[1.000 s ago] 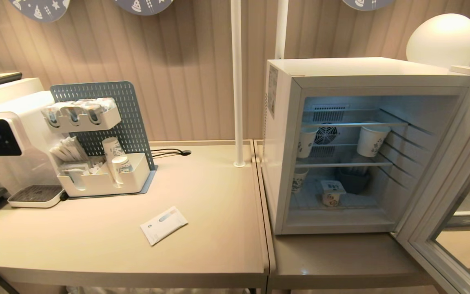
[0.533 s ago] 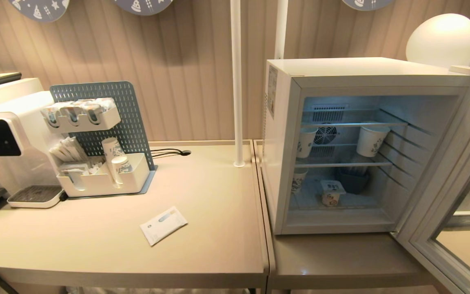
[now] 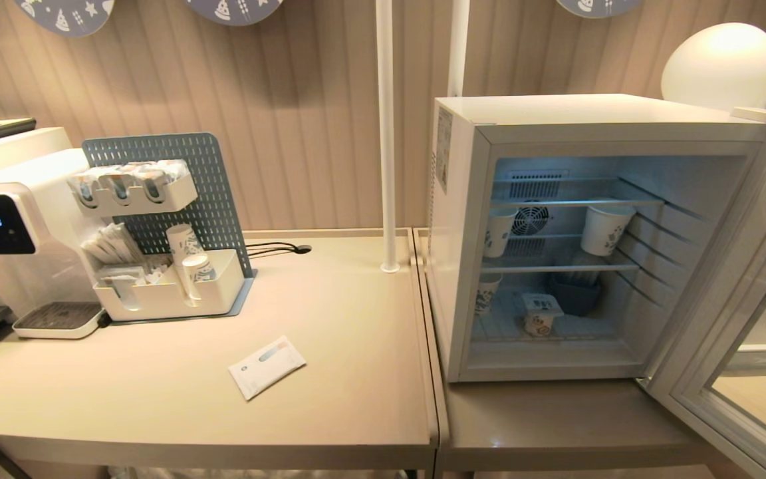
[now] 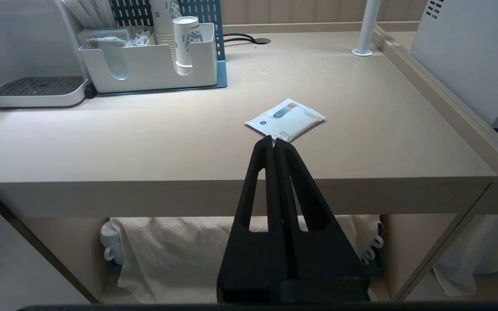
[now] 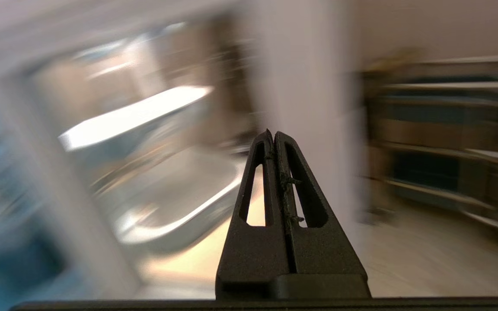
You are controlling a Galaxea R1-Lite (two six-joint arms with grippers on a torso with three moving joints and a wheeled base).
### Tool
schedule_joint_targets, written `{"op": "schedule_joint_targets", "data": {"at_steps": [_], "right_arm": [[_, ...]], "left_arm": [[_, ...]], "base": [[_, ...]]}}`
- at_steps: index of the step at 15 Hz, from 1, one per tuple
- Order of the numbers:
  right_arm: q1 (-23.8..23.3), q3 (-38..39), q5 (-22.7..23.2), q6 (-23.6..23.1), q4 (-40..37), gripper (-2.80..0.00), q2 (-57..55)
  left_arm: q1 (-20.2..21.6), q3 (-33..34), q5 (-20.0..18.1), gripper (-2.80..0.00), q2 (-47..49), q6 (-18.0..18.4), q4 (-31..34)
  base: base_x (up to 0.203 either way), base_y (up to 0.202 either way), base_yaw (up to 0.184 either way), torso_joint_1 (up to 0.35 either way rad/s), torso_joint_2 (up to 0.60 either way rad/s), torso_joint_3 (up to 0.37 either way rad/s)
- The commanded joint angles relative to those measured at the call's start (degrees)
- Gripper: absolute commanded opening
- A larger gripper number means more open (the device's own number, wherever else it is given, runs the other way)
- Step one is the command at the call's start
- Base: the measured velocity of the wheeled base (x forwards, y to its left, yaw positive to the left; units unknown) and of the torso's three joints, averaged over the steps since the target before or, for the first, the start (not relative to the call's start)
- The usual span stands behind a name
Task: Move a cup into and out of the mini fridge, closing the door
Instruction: Close the freezer door
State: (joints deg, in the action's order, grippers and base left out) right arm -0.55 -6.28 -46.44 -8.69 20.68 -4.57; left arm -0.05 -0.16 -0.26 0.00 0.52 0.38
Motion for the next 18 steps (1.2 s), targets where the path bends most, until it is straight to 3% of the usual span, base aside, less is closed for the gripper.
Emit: {"op": "schedule_joint_targets", "data": {"at_steps": [1,3,6,7,10,18], "right_arm": [[0.1,5.6,13.9,1.3,-0.4,-2.80,4.3],[0.2,6.2,27.7,3.7,-2.1,-2.80,4.5],[0.2,6.1,42.1,5.4,-12.8,-2.80,4.6],[0.2,6.2,44.9,6.5,-14.7,-2.80,4.6],[0.2,5.4,46.5,6.5,-22.7,-2.80,4.5],[0.3,5.1,46.5,6.7,-23.6,-2.80,4.4]], "left_arm": [[0.0,0.1,0.0,-2.80,0.1,0.0,0.0],[0.0,0.1,0.0,-2.80,0.1,0.0,0.0],[0.0,0.1,0.0,-2.80,0.1,0.0,0.0],[0.0,0.1,0.0,-2.80,0.1,0.0,0.0],[0.0,0.1,0.0,-2.80,0.1,0.0,0.0],[0.0,0.0,0.0,-2.80,0.1,0.0,0.0]], "base": [[0.000,0.000,0.000,0.000,0.00,0.000],[0.000,0.000,0.000,0.000,0.00,0.000],[0.000,0.000,0.000,0.000,0.00,0.000],[0.000,0.000,0.000,0.000,0.00,0.000],[0.000,0.000,0.000,0.000,0.00,0.000],[-0.017,0.000,0.000,0.000,0.00,0.000]]}}
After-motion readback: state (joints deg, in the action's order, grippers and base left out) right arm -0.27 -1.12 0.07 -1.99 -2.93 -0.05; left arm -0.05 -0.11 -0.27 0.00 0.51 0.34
